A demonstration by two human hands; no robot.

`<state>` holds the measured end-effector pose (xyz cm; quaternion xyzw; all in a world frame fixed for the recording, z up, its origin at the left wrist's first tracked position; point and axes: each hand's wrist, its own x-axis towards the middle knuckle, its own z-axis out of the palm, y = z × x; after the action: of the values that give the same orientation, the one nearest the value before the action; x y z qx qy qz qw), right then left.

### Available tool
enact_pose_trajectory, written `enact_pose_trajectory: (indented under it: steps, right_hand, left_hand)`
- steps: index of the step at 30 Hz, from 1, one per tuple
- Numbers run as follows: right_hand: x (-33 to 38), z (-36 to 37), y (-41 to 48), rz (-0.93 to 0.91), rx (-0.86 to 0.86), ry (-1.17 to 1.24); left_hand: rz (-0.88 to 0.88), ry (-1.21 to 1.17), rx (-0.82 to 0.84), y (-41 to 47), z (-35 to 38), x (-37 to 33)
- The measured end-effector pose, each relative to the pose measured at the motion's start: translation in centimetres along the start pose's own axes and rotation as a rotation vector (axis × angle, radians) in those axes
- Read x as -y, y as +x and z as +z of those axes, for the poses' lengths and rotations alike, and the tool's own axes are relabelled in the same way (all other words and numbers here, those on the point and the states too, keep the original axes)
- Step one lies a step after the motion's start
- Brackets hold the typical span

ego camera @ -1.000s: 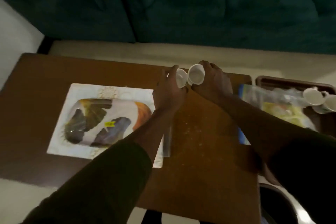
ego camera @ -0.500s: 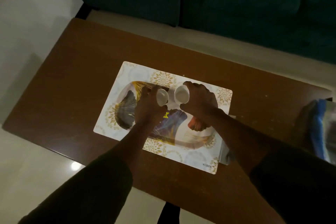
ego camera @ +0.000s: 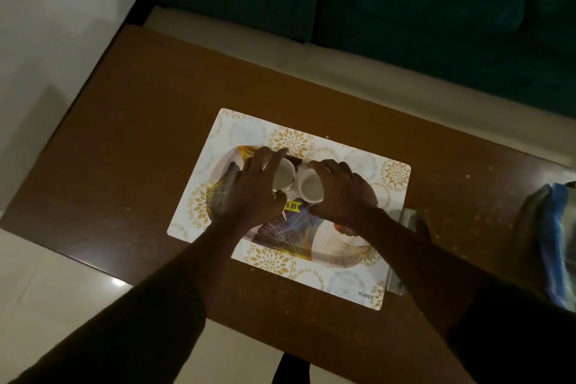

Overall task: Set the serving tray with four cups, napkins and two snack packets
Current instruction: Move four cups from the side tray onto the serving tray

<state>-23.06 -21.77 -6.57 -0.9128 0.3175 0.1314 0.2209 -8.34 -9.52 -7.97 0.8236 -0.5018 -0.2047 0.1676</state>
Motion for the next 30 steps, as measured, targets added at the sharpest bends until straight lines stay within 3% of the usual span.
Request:
enact_pose_trajectory:
  steps: [3, 6, 11, 14, 16, 19, 26, 30]
  right_hand:
    - [0.5, -0.3, 0.2, 0.041, -0.013, -0.009]
    - [1.1, -0.7, 0.5, 0.014, -0.011, -0.061]
    - [1.4, -1.5, -0.3, -0.094, 0.084, -0.136]
    - [1.3, -1.3, -1.7, 0.071, -0.146, 0.051]
    - [1.2, -0.6, -2.5, 0.248, -0.261, 0.126]
    - [1.3, 1.0, -3.1, 0.349, -0.229, 0.152]
    - [1.7, 2.4, -1.9, 0.079, -0.195, 0.169]
    - [1.4, 3.3, -3.1, 0.155, -0.328, 0.236]
  left_hand:
    - [0.155, 0.121, 0.161, 0.7, -0.9, 0.3]
    - [0.227, 0.106, 0.205, 1.2, -0.7, 0.4]
    - [-0.076, 0.097, 0.090, 0.0, -0.6, -0.5]
    - [-0.249, -0.022, 0.012, -1.4, 0.5, -0.7]
    - [-0.216, -0.018, 0.023, -2.0, 1.0, -0.3]
    - [-0.086, 0.012, 0.029, -2.1, 1.3, 0.6]
    - [-0.163, -0.151, -0.025, -2.1, 1.6, 0.5]
    - [-0.141, -0.199, -0.037, -1.9, 1.9, 0.5]
